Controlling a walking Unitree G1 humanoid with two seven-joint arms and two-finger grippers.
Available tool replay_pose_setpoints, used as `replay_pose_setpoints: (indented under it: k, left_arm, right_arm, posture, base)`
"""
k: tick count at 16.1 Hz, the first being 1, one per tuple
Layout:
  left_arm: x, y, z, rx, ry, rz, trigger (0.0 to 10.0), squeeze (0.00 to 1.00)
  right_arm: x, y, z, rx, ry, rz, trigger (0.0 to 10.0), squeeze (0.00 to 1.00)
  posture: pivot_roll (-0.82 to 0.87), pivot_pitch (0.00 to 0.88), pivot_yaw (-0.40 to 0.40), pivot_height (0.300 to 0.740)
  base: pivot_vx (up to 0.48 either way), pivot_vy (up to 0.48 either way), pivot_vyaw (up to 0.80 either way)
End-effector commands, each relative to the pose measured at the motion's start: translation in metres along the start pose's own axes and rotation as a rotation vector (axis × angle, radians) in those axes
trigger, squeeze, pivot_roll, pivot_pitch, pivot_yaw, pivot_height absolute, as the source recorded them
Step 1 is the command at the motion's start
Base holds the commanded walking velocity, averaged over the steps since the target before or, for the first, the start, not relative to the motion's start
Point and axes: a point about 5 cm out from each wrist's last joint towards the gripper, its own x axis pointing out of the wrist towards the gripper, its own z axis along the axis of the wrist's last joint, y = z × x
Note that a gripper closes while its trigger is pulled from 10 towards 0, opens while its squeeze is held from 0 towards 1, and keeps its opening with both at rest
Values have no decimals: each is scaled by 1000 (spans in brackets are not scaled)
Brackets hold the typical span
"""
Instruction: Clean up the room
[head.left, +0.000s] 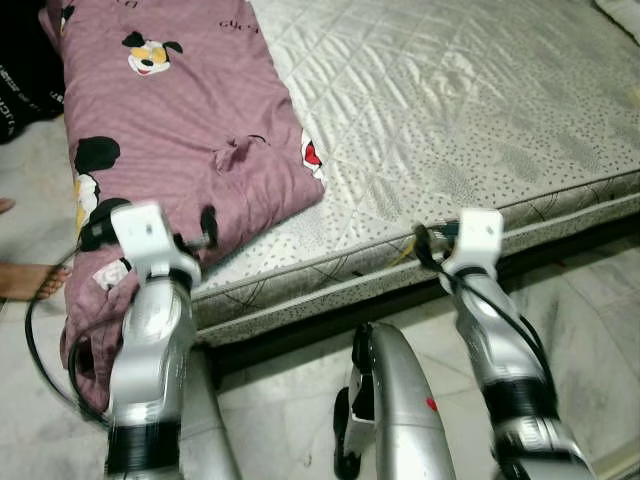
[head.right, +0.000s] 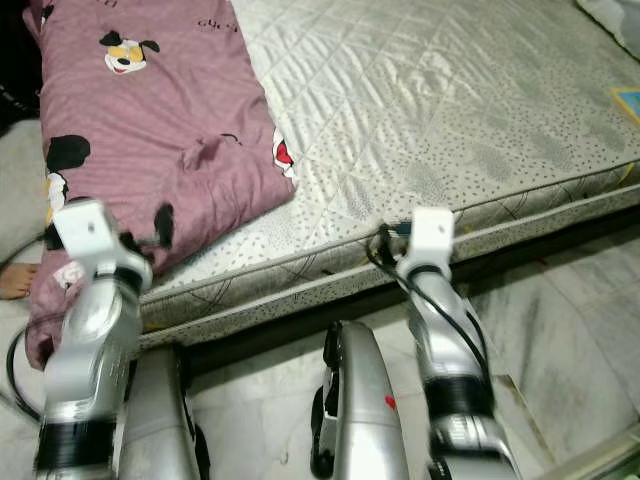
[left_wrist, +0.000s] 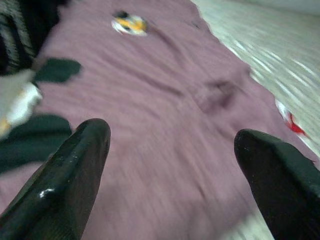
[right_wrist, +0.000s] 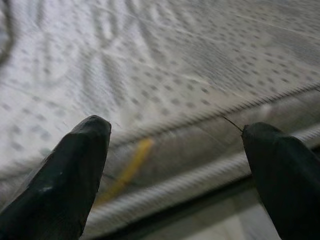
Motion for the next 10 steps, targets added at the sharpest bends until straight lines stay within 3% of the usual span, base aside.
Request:
replay_pose_setpoints:
  k: [1, 2, 5, 8, 10]
  left_arm:
    - [5, 14, 0, 4, -8, 106, 10000, 0]
    - [9, 27, 1, -7, 0, 192, 10000, 0]
    - [12, 35, -7, 12, 9, 199, 10000, 0]
    - [38, 48, -15, 26, 102, 248, 10000, 0]
    - [49, 46, -17, 27, 134, 228, 10000, 0]
  right_arm:
    - [-6, -6, -1, -15, 0, -8, 10000, 0]
    - [-15, -11, -6, -23, 5, -14, 10000, 0]
    - [-24, -10, -8, -32, 9, -4, 10000, 0]
    - [-34, -7, -6, -32, 9, 7, 10000, 0]
    - [-43, -12, -10, -46, 27, 7, 10000, 0]
  posture:
    - [15, 200, -62, 519]
    - [4, 200, -60, 519]
    - [1, 200, -59, 519]
    - [-25, 199, -58, 519]
    - [-46, 203, -59, 519]
  base:
    - [0, 0, 0]
    - [0, 0, 0]
    - [0, 0, 0]
    - [0, 0, 0]
    - [0, 0, 0]
